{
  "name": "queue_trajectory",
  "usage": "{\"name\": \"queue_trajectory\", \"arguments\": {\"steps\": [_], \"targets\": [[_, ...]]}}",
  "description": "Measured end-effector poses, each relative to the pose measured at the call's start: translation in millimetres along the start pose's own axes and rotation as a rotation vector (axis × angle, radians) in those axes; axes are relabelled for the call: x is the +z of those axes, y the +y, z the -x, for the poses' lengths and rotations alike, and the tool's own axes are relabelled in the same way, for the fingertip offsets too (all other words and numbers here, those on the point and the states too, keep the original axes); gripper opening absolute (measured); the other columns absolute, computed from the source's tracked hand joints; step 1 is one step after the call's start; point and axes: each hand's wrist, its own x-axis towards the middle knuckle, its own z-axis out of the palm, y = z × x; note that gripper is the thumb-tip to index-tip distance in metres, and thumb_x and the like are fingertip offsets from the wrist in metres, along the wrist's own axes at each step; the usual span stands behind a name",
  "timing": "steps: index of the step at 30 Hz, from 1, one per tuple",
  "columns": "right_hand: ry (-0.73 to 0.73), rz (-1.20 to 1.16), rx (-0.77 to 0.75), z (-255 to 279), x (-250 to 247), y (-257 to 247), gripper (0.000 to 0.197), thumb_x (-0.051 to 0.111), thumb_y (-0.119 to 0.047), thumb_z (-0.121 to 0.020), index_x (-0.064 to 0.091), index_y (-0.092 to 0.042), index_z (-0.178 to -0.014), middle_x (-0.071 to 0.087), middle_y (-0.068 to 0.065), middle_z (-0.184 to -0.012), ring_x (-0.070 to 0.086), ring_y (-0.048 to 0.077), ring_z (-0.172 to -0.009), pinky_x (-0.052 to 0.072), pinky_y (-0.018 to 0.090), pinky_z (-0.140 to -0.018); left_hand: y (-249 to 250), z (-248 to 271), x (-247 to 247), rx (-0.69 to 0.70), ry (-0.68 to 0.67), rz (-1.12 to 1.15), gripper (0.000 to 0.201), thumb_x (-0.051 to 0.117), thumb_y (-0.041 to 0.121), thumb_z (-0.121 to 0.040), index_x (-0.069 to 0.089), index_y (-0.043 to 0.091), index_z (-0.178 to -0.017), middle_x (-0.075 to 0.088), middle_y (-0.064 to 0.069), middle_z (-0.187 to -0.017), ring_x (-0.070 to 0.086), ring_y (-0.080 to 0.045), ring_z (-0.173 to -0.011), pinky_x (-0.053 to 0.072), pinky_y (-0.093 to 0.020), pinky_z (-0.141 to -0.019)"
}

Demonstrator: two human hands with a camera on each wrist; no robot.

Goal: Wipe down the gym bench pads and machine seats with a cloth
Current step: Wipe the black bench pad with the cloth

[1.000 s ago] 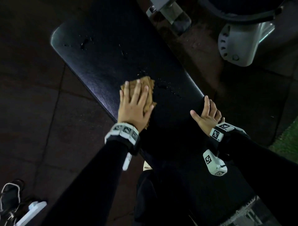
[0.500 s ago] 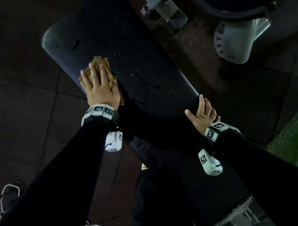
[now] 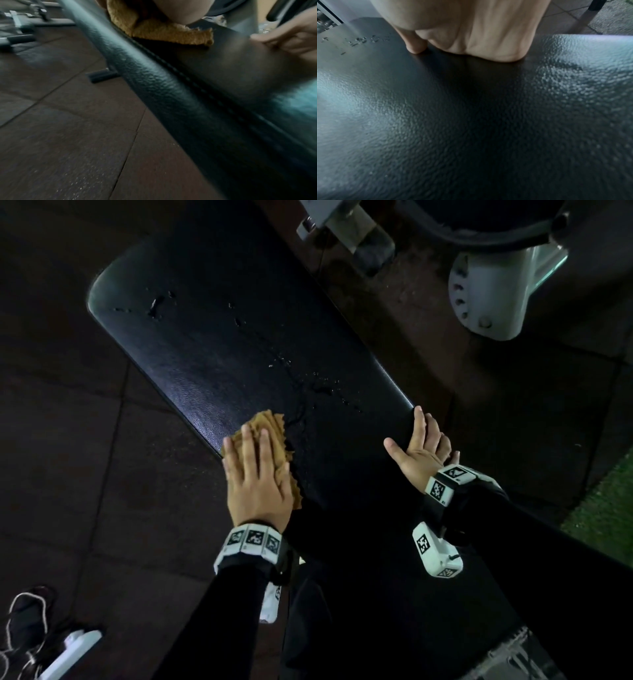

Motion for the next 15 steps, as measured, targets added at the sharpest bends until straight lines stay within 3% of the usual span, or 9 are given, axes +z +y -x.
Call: {"name": "queue_trajectory", "arguments": {"steps": [9,12,15], "targets": [[0.063,-0.011,-0.019,-2.8,7.6,1.8,0.077,0.025,-0.074,-0.079,-0.026,-0.052,-0.133,-0.015,-0.018,-0.151,-0.004,0.032,-0.142,-0.006,0.054,-0.111,-10.2,-84.2,-22.3,-0.329,0.036,0.122,0.067,0.034,0.043,-0.097,0.011,0.014,-0.152,0.001,-0.012,-0.160,-0.004,-0.042,-0.144,0.004,-0.056,-0.116],[0.073,-0.013,-0.026,-6.3,8.0,4.4,0.078,0.026,-0.073,-0.081,-0.026,-0.051,-0.134,-0.015,-0.017,-0.152,-0.005,0.032,-0.141,-0.007,0.054,-0.111,5.8,-100.0,-21.9,-0.284,0.017,0.107,0.069,0.034,0.045,-0.096,0.008,0.014,-0.152,-0.003,-0.012,-0.160,-0.007,-0.043,-0.143,0.000,-0.057,-0.116],[0.051,-0.007,-0.029,-8.5,8.4,6.3,0.078,0.025,-0.074,-0.080,-0.028,-0.052,-0.132,-0.018,-0.018,-0.151,-0.007,0.033,-0.141,-0.008,0.054,-0.111,29.8,-91.3,-15.8,-0.151,-0.003,0.092,0.070,0.036,0.046,-0.095,0.009,0.014,-0.152,-0.001,-0.013,-0.159,-0.007,-0.045,-0.143,-0.004,-0.057,-0.113]]}}
